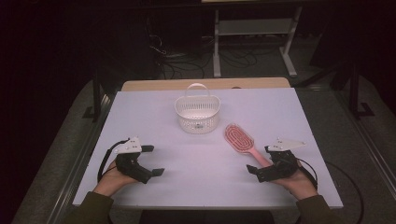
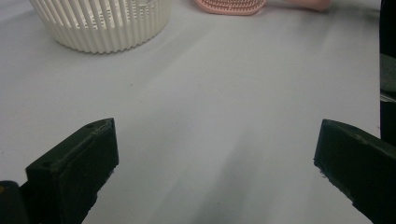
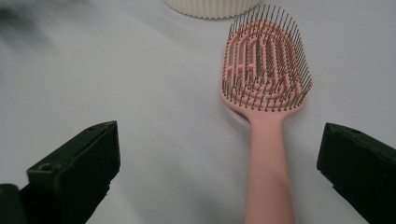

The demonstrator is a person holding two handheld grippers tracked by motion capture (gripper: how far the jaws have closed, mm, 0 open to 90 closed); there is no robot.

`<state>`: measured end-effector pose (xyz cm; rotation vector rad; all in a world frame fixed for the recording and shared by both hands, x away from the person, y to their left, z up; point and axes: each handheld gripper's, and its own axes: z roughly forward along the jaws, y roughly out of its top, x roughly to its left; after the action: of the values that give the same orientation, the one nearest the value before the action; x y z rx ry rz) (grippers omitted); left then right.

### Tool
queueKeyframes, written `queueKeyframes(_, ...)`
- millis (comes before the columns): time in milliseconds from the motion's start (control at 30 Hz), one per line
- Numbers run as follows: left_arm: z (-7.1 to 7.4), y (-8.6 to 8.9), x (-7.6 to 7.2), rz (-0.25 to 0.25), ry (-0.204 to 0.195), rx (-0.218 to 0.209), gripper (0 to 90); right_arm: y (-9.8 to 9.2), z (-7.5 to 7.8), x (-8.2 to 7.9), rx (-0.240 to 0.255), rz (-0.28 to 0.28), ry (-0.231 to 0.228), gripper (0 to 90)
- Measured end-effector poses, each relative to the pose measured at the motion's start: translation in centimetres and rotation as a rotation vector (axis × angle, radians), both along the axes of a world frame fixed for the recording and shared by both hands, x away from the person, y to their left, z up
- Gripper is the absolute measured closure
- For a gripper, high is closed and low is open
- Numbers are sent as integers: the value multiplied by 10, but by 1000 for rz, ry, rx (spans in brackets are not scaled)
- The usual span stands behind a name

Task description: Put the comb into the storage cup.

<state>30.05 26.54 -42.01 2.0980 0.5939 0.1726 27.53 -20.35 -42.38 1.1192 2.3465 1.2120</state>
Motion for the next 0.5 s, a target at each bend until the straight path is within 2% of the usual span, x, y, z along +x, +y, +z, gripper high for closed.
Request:
queueKeyframes(400, 1, 0, -1, -4, 0, -21, 0, -1, 0, 1, 18, -3, 4, 0)
queueKeyframes(500, 0, -1, -2, -11, 3, -13, 0, 0, 1, 1, 6, 5, 0, 0)
